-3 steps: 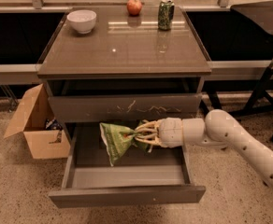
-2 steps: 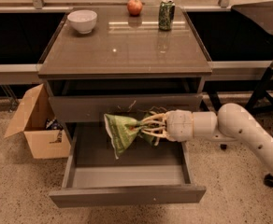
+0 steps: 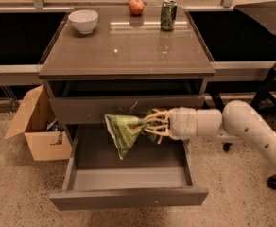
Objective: Pick green jalapeno chip bag from middle drawer and place on counter
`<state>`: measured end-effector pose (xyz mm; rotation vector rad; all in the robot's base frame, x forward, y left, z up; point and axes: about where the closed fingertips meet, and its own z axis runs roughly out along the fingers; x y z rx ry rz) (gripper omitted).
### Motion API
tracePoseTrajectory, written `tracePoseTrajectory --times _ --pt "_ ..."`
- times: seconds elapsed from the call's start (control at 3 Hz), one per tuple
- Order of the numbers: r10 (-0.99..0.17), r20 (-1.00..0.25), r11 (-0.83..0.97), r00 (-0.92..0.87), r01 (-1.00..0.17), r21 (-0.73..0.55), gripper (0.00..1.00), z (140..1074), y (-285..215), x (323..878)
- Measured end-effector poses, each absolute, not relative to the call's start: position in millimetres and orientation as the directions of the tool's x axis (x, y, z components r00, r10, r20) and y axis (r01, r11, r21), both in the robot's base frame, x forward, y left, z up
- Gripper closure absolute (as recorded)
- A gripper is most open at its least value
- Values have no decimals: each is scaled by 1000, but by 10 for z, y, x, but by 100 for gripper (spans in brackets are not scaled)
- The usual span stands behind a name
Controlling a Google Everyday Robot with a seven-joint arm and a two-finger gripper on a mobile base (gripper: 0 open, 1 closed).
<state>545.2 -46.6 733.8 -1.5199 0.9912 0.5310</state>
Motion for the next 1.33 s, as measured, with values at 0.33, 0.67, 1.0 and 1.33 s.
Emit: tracePoseTrajectory --times 0.33,0.67,1.0,1.33 --pt "-309 -740 50 597 -767 -640 100 7844 -605 5486" --pt "-390 -670 56 632 -710 -702 100 8635 -885 5709" --pt "-439 -627 99 644 -659 -746 100 9258 -1196 6066" --pt "-439 -627 99 643 -659 -745 100 9256 -1185 6070"
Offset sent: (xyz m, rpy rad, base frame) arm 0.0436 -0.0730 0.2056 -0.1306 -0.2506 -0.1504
